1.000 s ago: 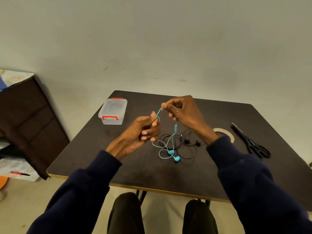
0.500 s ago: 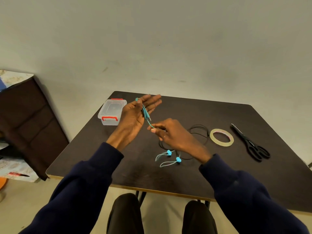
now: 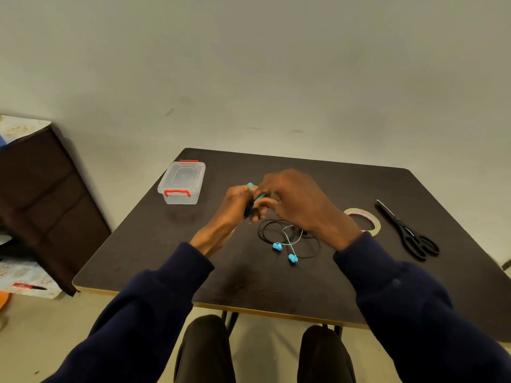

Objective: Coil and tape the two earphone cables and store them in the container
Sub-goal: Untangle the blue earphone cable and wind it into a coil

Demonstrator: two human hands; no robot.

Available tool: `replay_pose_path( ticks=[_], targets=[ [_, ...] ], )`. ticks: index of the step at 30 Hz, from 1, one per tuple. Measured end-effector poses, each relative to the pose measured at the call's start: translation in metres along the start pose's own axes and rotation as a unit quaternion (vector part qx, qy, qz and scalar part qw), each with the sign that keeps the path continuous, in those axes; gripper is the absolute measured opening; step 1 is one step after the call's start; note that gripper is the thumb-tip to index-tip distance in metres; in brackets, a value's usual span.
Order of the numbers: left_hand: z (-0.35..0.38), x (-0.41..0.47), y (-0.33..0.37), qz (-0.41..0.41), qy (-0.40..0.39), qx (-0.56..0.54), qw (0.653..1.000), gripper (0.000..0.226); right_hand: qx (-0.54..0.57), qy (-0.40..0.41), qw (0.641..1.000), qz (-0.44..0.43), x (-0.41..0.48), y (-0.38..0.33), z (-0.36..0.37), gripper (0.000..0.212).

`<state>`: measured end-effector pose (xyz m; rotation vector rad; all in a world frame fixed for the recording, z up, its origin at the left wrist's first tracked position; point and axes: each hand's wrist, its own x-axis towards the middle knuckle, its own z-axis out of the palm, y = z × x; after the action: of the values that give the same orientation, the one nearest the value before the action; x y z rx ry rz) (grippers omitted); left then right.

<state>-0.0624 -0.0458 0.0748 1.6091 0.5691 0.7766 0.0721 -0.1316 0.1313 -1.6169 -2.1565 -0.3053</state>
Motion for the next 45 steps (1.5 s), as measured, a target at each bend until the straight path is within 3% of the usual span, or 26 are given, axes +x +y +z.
replay_pose_path(
  ticks=[3, 5, 9, 12, 17, 23, 27, 31, 35, 37, 41, 43, 45],
  targets=[
    [0.003, -0.003, 0.006, -0.022, -0.025, -0.017, 0.999, 0.070, 0.044, 0.019, 0.999, -0.009, 0.005, 0.011, 0.000, 0.009],
    [0.001, -0.005, 0.008, -0.034, -0.059, -0.041, 0.997, 0.071, 0.080, 0.021, 0.997, -0.010, 0.006, 0.016, 0.002, 0.012],
    [-0.014, -0.011, 0.007, -0.070, -0.122, -0.174, 0.975, 0.051, 0.168, 0.074, 0.983, 0.018, 0.009, 0.025, 0.003, 0.017],
    [-0.019, -0.016, 0.009, -0.075, -0.180, -0.315, 0.929, 0.039, 0.220, 0.074, 0.970, 0.077, 0.012, 0.034, 0.013, 0.016],
    [-0.029, -0.009, 0.016, -0.047, -0.137, -0.453, 0.880, 0.032, 0.282, 0.013, 0.951, 0.124, -0.005, 0.030, 0.051, 0.019],
    [-0.035, 0.003, 0.018, -0.040, -0.002, -0.441, 0.897, 0.030, 0.243, -0.074, 0.964, 0.075, -0.024, -0.004, 0.062, 0.028],
    [-0.029, 0.008, 0.008, -0.039, 0.052, -0.381, 0.922, 0.028, 0.090, -0.126, 0.987, 0.034, -0.028, -0.014, 0.051, 0.019],
    [-0.021, 0.009, 0.004, -0.025, 0.094, -0.259, 0.961, 0.022, -0.027, -0.126, 0.992, 0.006, -0.022, -0.020, 0.027, 0.027],
    [-0.009, 0.002, -0.007, 0.007, 0.063, -0.046, 0.997, 0.034, -0.058, -0.053, 0.997, -0.022, -0.009, -0.016, -0.001, 0.023],
    [-0.003, -0.005, -0.006, 0.014, 0.017, -0.004, 1.000, 0.038, -0.061, -0.018, 0.998, -0.029, -0.003, -0.011, -0.010, 0.015],
    [0.001, -0.014, 0.003, -0.043, -0.039, -0.051, 0.997, 0.048, -0.020, 0.035, 0.999, -0.016, 0.007, 0.006, -0.013, 0.002],
    [-0.006, -0.013, 0.000, -0.080, -0.072, -0.118, 0.987, 0.061, 0.041, 0.045, 0.998, 0.009, 0.010, 0.017, -0.008, 0.004],
    [-0.011, -0.014, -0.001, -0.093, -0.135, -0.220, 0.962, 0.060, 0.123, 0.039, 0.990, 0.048, 0.009, 0.024, -0.002, 0.006]
  ],
)
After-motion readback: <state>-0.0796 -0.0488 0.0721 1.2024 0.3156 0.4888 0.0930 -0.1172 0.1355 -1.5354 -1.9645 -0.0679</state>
